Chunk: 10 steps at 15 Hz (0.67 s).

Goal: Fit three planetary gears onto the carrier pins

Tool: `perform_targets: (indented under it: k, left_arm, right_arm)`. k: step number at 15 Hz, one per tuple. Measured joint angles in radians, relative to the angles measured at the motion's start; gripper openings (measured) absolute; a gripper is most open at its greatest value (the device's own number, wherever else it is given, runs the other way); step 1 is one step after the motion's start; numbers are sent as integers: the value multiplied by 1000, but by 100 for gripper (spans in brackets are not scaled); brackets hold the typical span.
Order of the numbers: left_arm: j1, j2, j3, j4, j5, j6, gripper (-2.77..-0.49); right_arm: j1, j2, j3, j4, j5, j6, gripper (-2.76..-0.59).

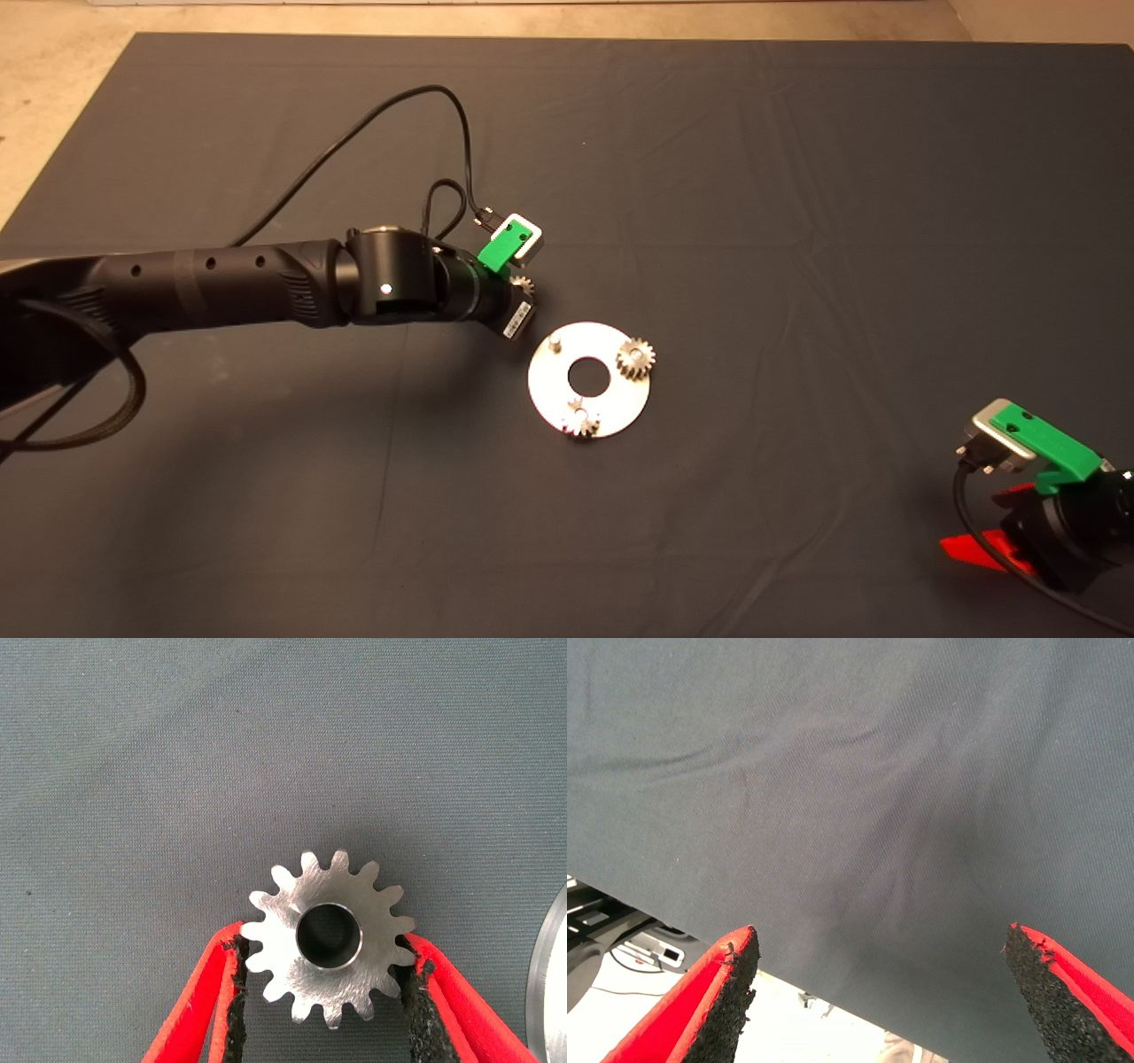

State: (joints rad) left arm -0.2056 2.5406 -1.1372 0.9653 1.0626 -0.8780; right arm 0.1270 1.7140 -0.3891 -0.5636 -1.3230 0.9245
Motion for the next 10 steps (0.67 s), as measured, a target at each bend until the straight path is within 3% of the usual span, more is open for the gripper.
perform_targets:
  k: [10]
  left_arm:
    - [0, -1, 0, 0, -1, 0, -241]
  right_arm:
    - [0, 0, 0, 0, 0, 0, -131]
